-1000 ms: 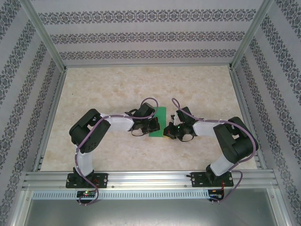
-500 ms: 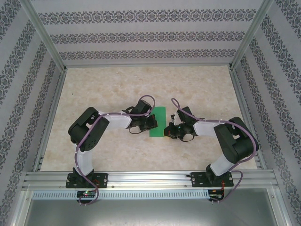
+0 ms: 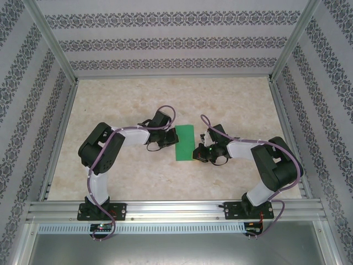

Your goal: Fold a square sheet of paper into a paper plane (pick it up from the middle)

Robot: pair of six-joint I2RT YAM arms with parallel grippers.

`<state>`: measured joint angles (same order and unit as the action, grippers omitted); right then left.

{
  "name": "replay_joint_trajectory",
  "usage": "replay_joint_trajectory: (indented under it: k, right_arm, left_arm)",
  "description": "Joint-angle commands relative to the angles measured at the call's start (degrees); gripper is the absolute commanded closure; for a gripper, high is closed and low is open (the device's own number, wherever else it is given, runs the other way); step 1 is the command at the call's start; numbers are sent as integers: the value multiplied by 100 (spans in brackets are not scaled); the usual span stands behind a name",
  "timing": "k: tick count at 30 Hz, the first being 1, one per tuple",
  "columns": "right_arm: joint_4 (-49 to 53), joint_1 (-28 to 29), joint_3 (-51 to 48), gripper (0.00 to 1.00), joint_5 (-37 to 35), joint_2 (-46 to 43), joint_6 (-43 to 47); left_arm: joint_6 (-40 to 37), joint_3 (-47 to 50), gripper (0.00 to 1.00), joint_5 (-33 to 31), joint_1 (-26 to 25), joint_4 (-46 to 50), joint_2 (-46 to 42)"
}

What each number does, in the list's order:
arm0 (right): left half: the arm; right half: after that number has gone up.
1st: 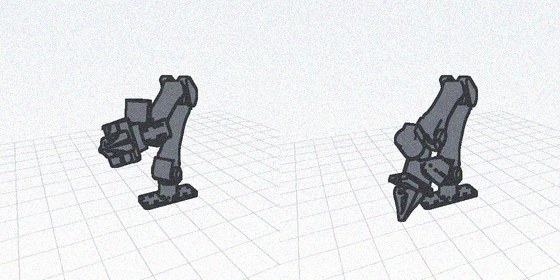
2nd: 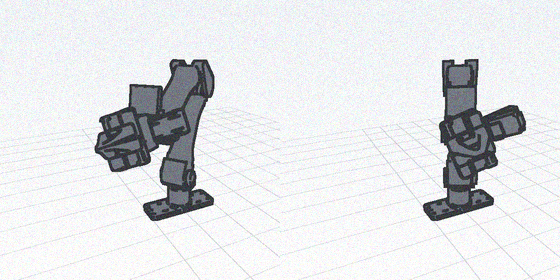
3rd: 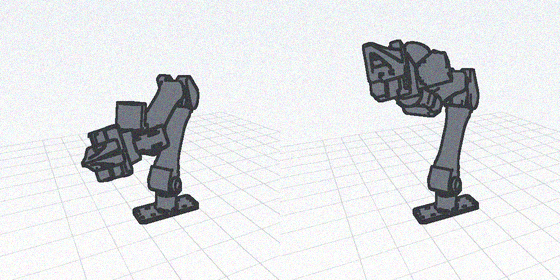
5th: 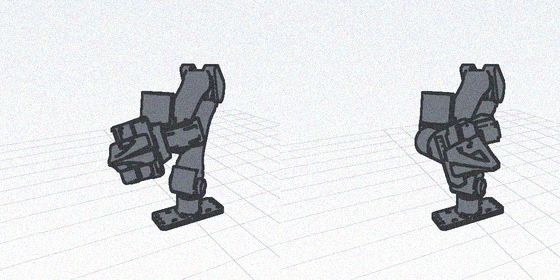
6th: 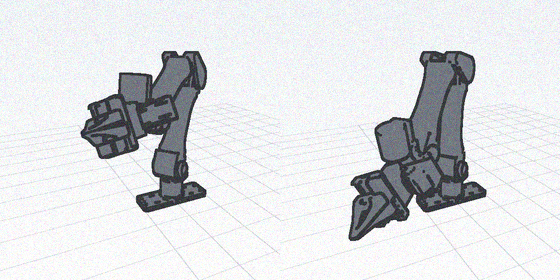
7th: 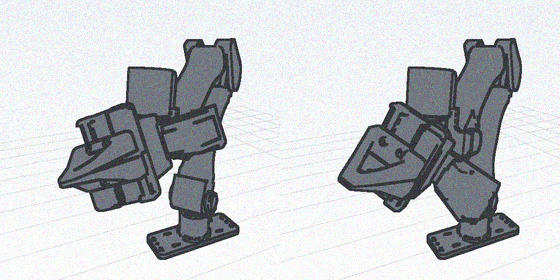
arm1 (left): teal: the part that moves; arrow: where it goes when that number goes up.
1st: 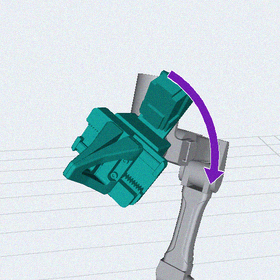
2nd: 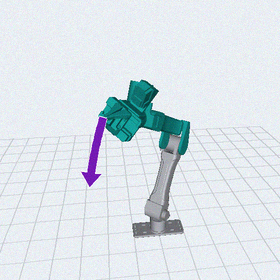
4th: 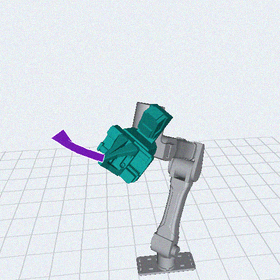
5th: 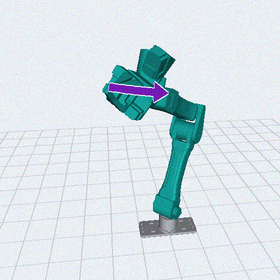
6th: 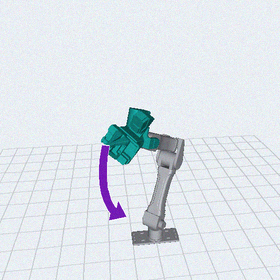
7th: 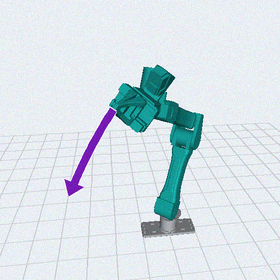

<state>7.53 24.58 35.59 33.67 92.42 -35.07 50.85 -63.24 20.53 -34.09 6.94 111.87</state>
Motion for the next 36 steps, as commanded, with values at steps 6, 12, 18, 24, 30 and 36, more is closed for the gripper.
replay_joint_trajectory:
  k: [6,12,18,24,30,36]
  right_arm:
    - [1075,-22,52,96,-448,167,165]
    - [1027,101,430,87,-145,-218,59]
    - [1006,37,641,75,-104,-950,-51]
    - [1277,-266,631,60,-714,-1043,147]
    - [1103,-287,794,60,-563,-485,234]
    - [1065,-287,1008,60,-519,-135,338]
  left_arm:
    - [-431,-439,98,-408,240,721,97]
    - [-448,-491,96,-374,244,880,-448]
    - [-346,-441,93,-15,17,769,-840]
    - [-148,-336,94,162,-345,520,-677]
    - [-32,-373,95,229,-509,389,-296]
    - [-72,-467,95,232,-545,517,-58]
